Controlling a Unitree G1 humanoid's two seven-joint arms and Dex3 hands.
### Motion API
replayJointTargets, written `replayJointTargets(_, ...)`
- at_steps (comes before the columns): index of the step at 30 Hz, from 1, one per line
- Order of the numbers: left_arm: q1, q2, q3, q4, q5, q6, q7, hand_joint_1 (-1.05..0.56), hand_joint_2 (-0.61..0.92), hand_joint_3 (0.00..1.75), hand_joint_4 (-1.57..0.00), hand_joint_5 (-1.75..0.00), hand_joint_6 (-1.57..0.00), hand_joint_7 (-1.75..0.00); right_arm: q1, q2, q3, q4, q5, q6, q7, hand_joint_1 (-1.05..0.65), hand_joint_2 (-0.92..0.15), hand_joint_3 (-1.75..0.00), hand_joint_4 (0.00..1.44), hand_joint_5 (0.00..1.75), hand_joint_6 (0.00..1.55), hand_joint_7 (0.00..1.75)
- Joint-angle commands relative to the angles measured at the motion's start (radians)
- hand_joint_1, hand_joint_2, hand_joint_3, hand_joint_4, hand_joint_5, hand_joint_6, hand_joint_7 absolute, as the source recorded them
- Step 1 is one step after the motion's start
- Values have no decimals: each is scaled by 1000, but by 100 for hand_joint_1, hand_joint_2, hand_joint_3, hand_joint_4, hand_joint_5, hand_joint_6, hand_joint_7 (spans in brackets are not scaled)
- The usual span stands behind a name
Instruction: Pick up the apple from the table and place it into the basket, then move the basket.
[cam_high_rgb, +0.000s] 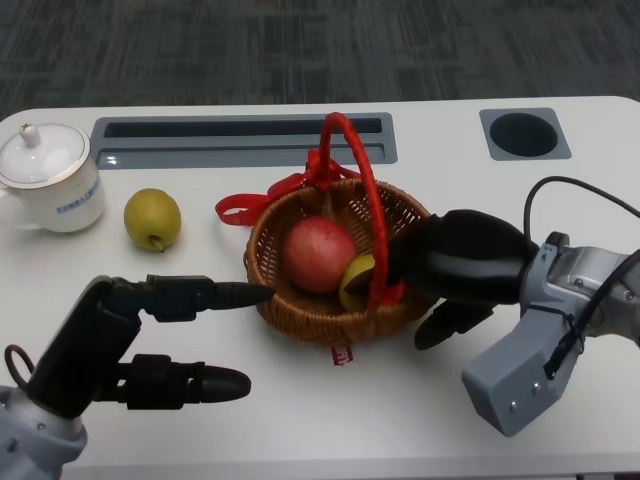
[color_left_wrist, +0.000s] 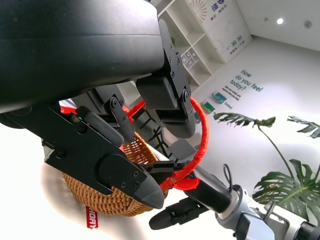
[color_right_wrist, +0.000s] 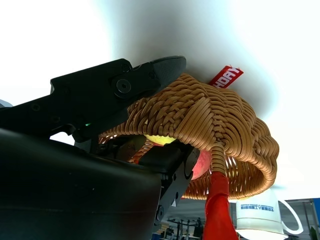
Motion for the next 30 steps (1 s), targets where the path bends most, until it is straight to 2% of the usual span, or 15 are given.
replayJointTargets(1, 21, 28, 23, -30, -22, 21, -3, -49, 65, 0, -105, -3, -95, 0, 18, 5, 32, 58, -28, 85, 16, -30, -89, -4, 101, 17, 85, 7)
replayJointTargets(3, 26, 33, 29, -37, -32, 26, -7, -46, 64, 0, -104, -2, -94, 0, 19, 11, 31, 74, -17, 113, 17, -21, -86, -2, 107, 18, 91, 7)
replayJointTargets(7, 34, 38, 43, -36, -40, 20, -5, -43, 64, 0, -103, -1, -93, 0, 29, 10, 17, 87, 18, 140, 22, -14, -81, 0, 106, 13, 94, 4)
replayJointTargets(14, 31, 40, 65, -16, -15, -1, 14, -42, 66, 1, -102, 0, -92, 0, 36, -5, 17, 73, 35, 149, 26, -17, -83, -1, 117, 18, 94, 2)
replayJointTargets(20, 24, 39, 97, -1, -3, -30, 32, -44, 67, 1, -102, 0, -93, -1, 50, -26, 8, 49, 50, 106, 1, -22, -88, -2, 120, 24, 96, 2)
replayJointTargets(22, 26, 40, 110, 1, -1, -36, 38, -45, 68, 1, -102, 0, -94, -1, 54, -34, 4, 41, 55, 98, -3, -24, -90, -4, 114, 46, 98, 2)
replayJointTargets(24, 27, 41, 120, 5, 0, -40, 42, -45, 68, 1, -102, 0, -94, -1, 57, -43, 3, 36, 55, 93, -16, -24, -92, -6, 101, 83, 99, 1)
replayJointTargets(26, 27, 43, 125, 12, -3, -46, 42, -45, 68, 0, -102, 0, -94, -1, 60, -54, 6, 30, 49, 82, -38, -24, -92, -7, 93, 103, 100, 1)
replayJointTargets(28, 25, 42, 128, 20, -6, -49, 42, -45, 68, 0, -102, 0, -94, -1, 61, -66, 7, 24, 45, 64, -58, -25, -92, -7, 91, 101, 100, 0)
replayJointTargets(30, 22, 38, 129, 25, -10, -48, 43, -45, 68, 0, -102, 0, -94, -1, 62, -74, 5, 21, 47, 50, -64, -26, -92, -8, 92, 88, 100, 0)
